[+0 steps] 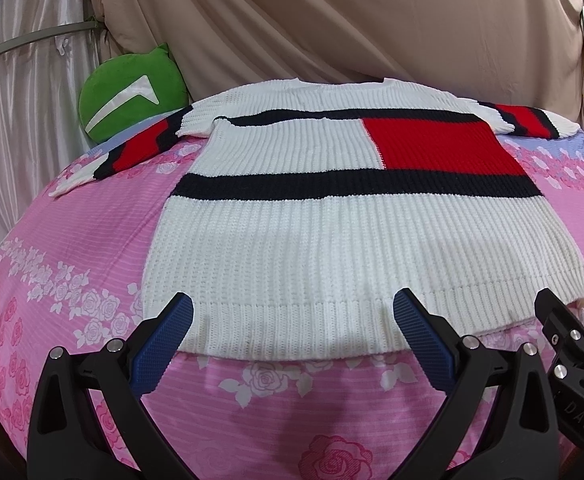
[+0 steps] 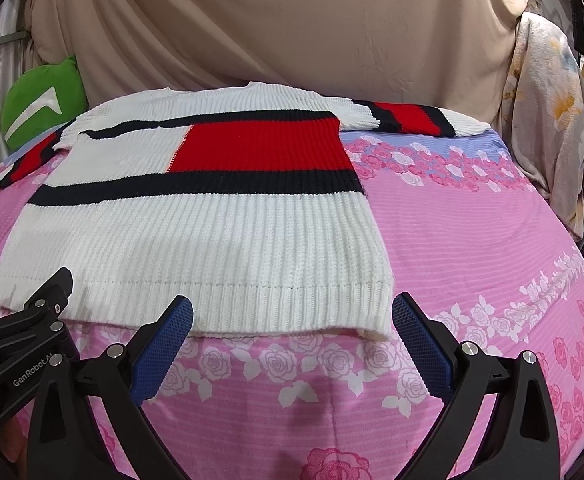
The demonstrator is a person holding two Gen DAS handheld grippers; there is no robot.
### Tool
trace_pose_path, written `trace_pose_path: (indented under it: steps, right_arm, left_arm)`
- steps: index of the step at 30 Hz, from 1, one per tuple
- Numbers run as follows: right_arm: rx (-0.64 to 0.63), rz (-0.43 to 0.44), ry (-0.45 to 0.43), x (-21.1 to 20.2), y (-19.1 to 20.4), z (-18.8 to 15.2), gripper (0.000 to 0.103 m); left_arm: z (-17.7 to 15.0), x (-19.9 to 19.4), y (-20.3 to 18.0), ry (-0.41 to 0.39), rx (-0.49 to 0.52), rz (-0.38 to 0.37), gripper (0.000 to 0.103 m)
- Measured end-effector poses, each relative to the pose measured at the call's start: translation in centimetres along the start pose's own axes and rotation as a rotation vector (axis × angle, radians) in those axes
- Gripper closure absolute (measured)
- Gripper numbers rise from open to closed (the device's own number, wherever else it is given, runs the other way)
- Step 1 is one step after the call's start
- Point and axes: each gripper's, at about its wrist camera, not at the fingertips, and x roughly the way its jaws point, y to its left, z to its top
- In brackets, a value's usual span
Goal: Fold small clothes
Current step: 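Grasp the striped sleeve cuff with the right gripper and lift it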
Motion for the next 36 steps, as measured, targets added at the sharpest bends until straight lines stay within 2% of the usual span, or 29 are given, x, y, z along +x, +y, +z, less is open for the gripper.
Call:
trace_pose_path:
  steps: [7,11,14,17,19,21,24,26,31,34,36]
  right_arm:
    - [-0.011,0.014,0.023,0.3,0.3,0.1,0.005]
    - [0.042,0.085,0.021,0.6,-1.3,1.1,0.005]
    - [0.067,0.034,-0.014,1.4,-4.2,3.3,0.005]
    - [0.095,-0.025,-0.073,3.2,-8.5,6.8,0.005]
    - [0.125,-0.038,-0.100,5.5,-11.9,9.9,0.005]
    - [0.165,-0.035,-0.091,8.8,-15.5,13.2,0.005]
    - [0.260,0.025,-0.003,15.4,-20.9,18.0,0.005]
    - [0.375,0.057,0.038,20.0,-25.1,20.8,0.005]
    - [0.620,0.021,0.069,28.1,-32.7,24.2,0.005]
    - [0.694,-0.031,0.088,31.5,-35.4,25.1,0.010]
    - [0.723,-0.053,0.107,33.2,-36.4,25.4,0.018]
  left_arm:
    - [0.0,0.2,0.1,0.014,-0.005,0.011,0.005]
    - [0.2,0.2,1.0,0.020,-0.043,-0.021,0.005]
    - [1.3,0.2,2.0,0.014,-0.076,-0.038,0.005]
    - [3.6,0.2,3.5,0.001,-0.109,-0.066,0.005]
    - [5.3,0.6,4.5,-0.008,-0.135,-0.091,0.005]
    - [7.2,1.3,5.5,0.000,-0.159,-0.109,0.005]
    - [9.4,2.9,6.5,0.013,-0.187,-0.098,0.005]
    - [10.6,4.1,6.9,0.020,-0.181,-0.092,0.005]
    - [12.4,6.9,8.1,0.038,-0.168,-0.082,0.005]
    - [13.2,8.6,9.1,0.050,-0.168,-0.064,0.005]
    - [13.7,9.8,9.7,0.062,-0.168,-0.067,0.005]
